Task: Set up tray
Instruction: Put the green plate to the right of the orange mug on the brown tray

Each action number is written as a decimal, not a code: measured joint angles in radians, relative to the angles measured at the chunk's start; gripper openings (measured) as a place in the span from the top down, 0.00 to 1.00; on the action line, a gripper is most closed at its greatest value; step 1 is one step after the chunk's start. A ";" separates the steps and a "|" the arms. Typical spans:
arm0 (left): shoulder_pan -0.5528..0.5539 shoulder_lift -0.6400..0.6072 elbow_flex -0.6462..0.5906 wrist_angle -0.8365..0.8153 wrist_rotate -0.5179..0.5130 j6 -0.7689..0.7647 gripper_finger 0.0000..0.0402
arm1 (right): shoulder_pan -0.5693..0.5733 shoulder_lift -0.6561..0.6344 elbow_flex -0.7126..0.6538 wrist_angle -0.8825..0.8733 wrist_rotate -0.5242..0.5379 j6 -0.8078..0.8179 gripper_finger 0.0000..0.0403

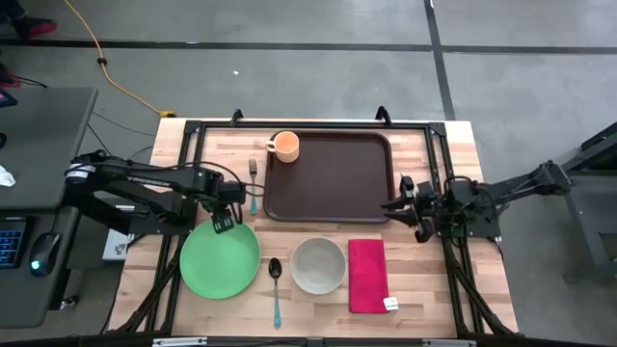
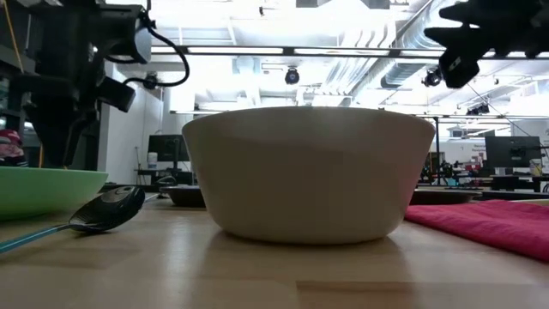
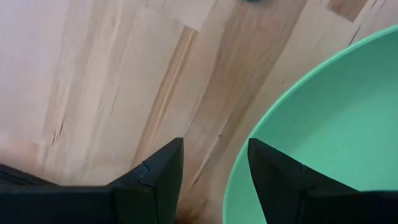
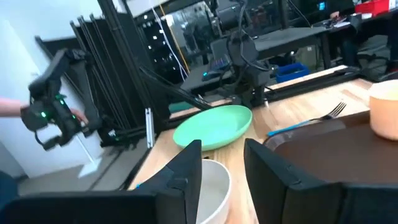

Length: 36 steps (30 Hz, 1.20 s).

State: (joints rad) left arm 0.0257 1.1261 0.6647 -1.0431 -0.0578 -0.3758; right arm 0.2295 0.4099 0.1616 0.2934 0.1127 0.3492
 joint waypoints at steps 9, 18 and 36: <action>0.000 0.004 0.000 0.009 0.040 0.080 0.48 | 0.000 0.000 -0.045 0.083 0.000 0.028 0.75; 0.000 0.004 0.000 0.012 0.050 0.091 0.48 | 0.000 0.000 -0.045 0.056 -0.023 -0.015 0.75; 0.000 0.067 -0.001 0.064 0.134 0.137 0.48 | 0.000 0.001 -0.045 0.036 -0.041 -0.036 0.75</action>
State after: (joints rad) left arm 0.0257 1.1931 0.6636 -0.9791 0.0760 -0.2386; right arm 0.2295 0.4110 0.1165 0.3294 0.0715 0.3128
